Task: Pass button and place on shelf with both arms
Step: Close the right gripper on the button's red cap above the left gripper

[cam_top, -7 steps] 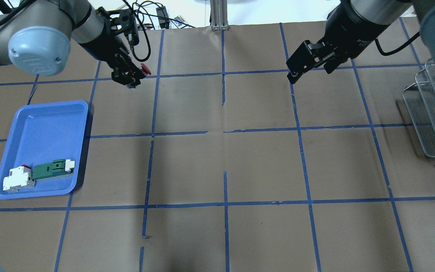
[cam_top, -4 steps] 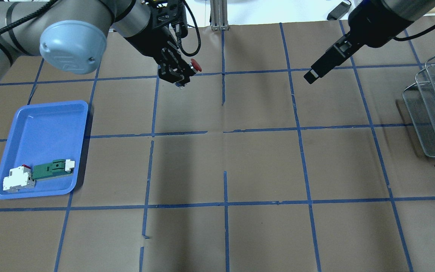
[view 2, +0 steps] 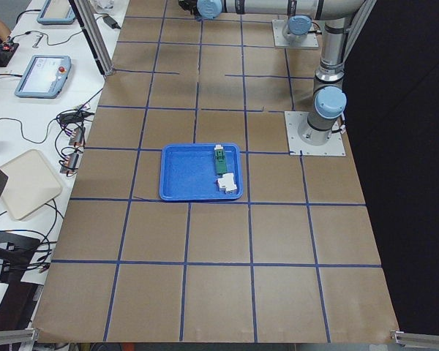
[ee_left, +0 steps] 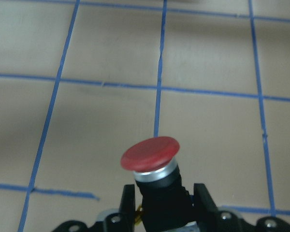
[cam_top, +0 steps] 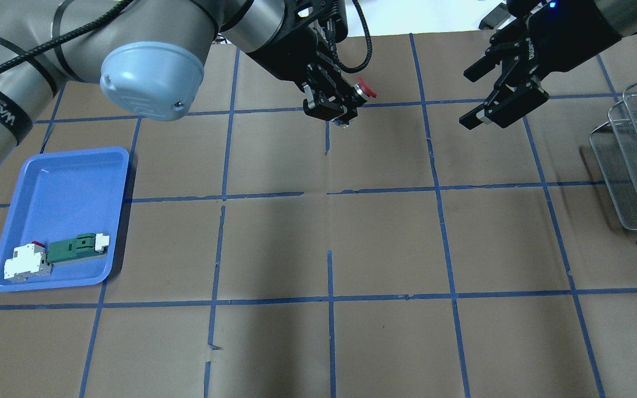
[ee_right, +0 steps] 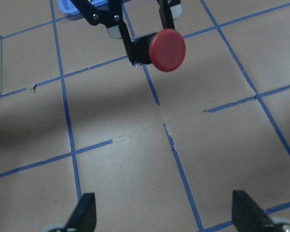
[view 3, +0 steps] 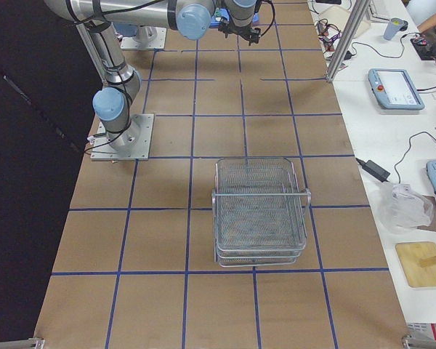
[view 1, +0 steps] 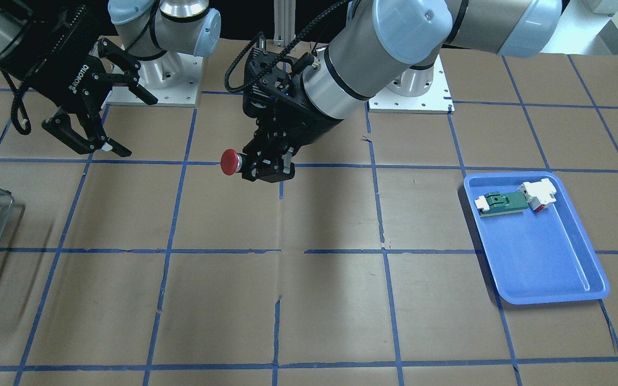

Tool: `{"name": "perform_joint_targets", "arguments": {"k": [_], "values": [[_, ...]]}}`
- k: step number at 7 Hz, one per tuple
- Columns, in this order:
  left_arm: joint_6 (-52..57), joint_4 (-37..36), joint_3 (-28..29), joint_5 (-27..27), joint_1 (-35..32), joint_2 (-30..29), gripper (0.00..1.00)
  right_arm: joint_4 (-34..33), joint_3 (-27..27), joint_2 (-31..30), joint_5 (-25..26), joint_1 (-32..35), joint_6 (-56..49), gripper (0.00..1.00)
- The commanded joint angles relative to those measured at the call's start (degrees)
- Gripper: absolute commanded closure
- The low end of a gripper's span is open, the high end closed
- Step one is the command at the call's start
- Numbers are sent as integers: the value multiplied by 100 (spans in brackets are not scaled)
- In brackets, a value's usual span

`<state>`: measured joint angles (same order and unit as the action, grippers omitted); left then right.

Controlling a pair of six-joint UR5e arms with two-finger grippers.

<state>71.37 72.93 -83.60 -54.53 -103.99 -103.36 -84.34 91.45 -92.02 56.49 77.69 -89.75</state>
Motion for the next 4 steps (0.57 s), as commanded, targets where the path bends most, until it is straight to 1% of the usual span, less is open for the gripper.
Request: {"name": "perform_joint_targets", "arguments": {"k": [1,3,4], "values": [[79,-401,-8,583,-121,-43,100,-12,214,-52,-68,-9,-535,0],[27,-656,10,566,-409,-87,100,-415,215,-79,-77,26,-447,0],[9,-823,-7,575,-437,-131,100,-434,137,-88,-181,53,-133,0]]}}
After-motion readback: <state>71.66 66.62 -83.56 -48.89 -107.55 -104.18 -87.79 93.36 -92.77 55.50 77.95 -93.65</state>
